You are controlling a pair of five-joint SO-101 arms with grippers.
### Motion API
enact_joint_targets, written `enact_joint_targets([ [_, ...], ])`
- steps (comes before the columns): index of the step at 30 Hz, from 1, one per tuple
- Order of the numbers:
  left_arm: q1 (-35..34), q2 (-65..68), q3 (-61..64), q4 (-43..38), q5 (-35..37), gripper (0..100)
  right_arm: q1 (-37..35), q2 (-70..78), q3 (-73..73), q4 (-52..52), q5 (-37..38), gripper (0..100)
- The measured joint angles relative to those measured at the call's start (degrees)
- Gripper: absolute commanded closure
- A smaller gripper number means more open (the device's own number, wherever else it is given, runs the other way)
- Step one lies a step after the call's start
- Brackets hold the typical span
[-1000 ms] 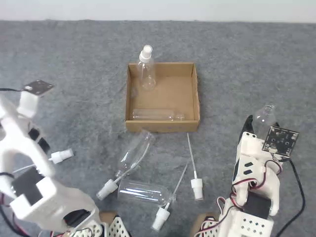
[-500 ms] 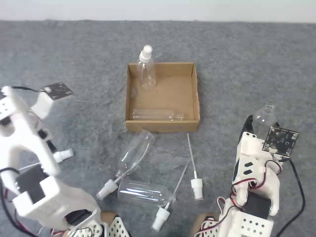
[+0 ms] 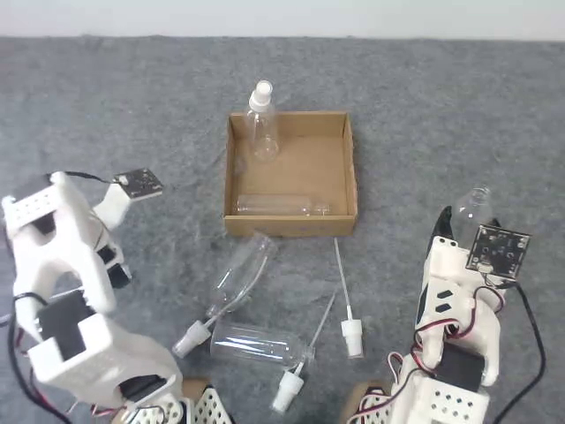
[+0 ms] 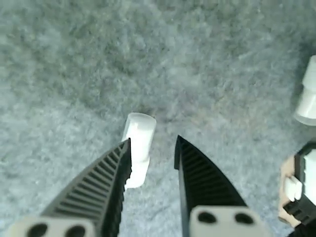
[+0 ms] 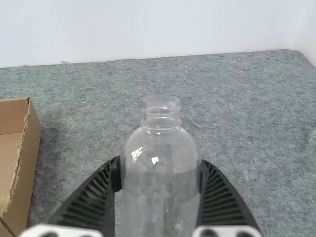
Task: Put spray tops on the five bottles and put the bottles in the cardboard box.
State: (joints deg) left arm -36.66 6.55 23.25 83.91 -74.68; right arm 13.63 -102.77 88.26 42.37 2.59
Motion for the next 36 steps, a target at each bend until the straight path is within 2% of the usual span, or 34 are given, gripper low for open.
enact_joint_targets([
  [16, -0.09, -0.09, 11.16, -14.33, 0.0, 87, 0.0, 0.0, 0.0, 0.0, 0.0, 93.9],
  [19, -0.09, -1.23, 12.84, -16.09, 0.09, 92, 0.0, 0.0, 0.0, 0.0, 0.0, 93.9],
  [23, 0.09, -1.41, 13.01, -16.18, 0.09, 99, 0.0, 0.0, 0.0, 0.0, 0.0, 93.9],
  [28, 0.26, -1.41, 13.01, -16.18, 0.7, 99, 0.0, 0.0, 0.0, 0.0, 0.0, 93.9],
  [33, 0.26, -1.49, 12.75, -15.65, 6.51, 99, 0.0, 0.0, 0.0, 0.0, 0.0, 93.9],
  [36, 0.09, -1.41, 9.14, -12.13, 8.09, 99, 0.0, 0.0, 0.0, 0.0, 0.0, 93.9],
])
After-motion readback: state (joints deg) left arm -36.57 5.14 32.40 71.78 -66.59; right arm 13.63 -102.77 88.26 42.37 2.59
